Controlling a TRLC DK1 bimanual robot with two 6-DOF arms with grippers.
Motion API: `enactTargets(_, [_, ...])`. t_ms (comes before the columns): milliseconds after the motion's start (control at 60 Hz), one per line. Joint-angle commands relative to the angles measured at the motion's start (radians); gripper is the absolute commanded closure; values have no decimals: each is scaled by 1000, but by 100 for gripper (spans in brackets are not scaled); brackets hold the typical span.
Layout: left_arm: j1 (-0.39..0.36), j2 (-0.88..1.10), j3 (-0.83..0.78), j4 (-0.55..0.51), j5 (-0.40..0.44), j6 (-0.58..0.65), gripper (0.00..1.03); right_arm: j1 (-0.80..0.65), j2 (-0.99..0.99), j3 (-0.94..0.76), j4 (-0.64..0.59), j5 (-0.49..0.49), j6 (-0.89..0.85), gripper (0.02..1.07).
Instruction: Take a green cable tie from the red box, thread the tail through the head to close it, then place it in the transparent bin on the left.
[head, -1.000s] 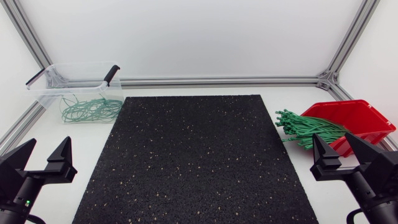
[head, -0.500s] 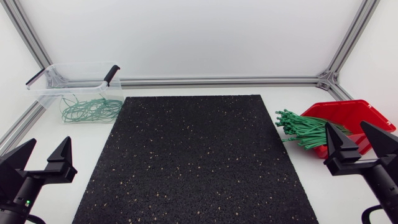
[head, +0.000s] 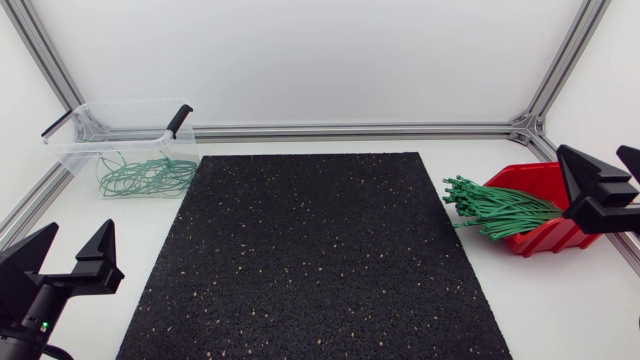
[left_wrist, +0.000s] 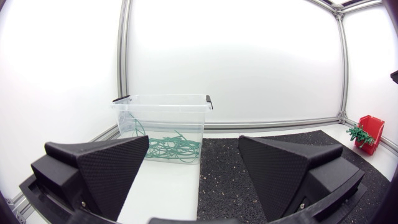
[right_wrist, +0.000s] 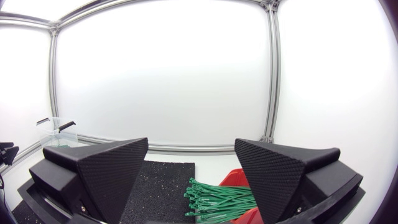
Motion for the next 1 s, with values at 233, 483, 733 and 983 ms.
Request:
enactTargets(233, [6, -7, -43, -6, -2, -14, 3, -59, 275, 280, -201, -1, 12, 6])
enactTargets(483, [6, -7, -43, -6, -2, -14, 3, -144, 577, 527, -460, -2, -96, 8])
enactTargets(733, [7, -7, -43, -6, -2, -14, 3, -266, 807, 693, -589, -125, -220, 8])
enactTargets(983, [7, -7, -43, -6, -2, -14, 3, -366, 1036, 874, -675, -257, -404, 7])
